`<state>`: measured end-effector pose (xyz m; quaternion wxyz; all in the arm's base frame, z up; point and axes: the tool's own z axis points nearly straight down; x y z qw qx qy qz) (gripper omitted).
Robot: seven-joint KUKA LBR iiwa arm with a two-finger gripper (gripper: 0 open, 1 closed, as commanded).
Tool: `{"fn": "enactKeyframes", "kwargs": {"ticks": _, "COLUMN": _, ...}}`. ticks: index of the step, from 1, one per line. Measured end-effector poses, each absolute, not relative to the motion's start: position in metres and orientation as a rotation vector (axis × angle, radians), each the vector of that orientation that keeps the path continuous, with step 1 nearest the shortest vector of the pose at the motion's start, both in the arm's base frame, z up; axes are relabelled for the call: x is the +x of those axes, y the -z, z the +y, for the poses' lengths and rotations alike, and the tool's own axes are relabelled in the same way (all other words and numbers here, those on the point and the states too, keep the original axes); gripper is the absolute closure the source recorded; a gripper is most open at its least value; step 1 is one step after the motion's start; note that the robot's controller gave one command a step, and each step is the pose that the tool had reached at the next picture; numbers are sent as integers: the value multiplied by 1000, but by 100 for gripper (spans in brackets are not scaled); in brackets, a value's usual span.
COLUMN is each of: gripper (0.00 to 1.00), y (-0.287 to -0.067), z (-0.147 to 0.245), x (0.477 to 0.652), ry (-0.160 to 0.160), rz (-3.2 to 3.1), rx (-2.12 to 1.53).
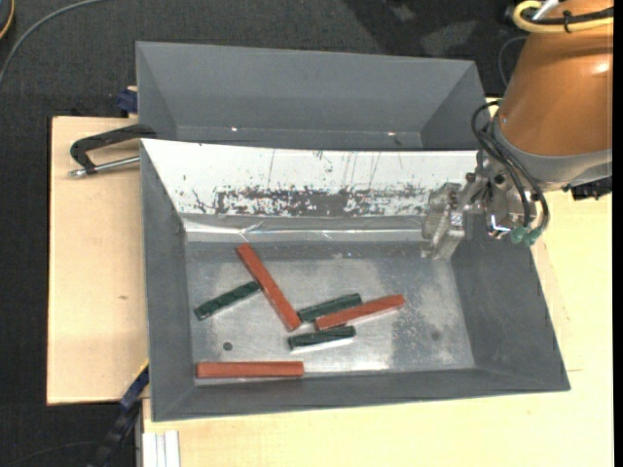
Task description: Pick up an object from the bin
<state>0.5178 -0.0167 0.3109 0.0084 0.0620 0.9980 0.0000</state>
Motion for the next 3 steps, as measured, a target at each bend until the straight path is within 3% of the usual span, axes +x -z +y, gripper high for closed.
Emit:
{"fn": "enactKeyframes", "kwargs": {"ticks": 1, "gripper": 0, "y": -306, "z": -15, "x": 517, "ry": -1, "rz": 3129, "rx": 191}}
{"fn": "enactKeyframes", "kwargs": {"ticks": 2, "gripper": 0, "y": -161, "z": -8, "x": 512, "ry": -1, "rz": 3140, "rx": 219}}
{"fn": "enactKeyframes", "kwargs": {"ticks": 3, "gripper": 0, "y": -66, "z": 29, "x": 520, "ry": -2, "rz": 3145, "rx": 149}}
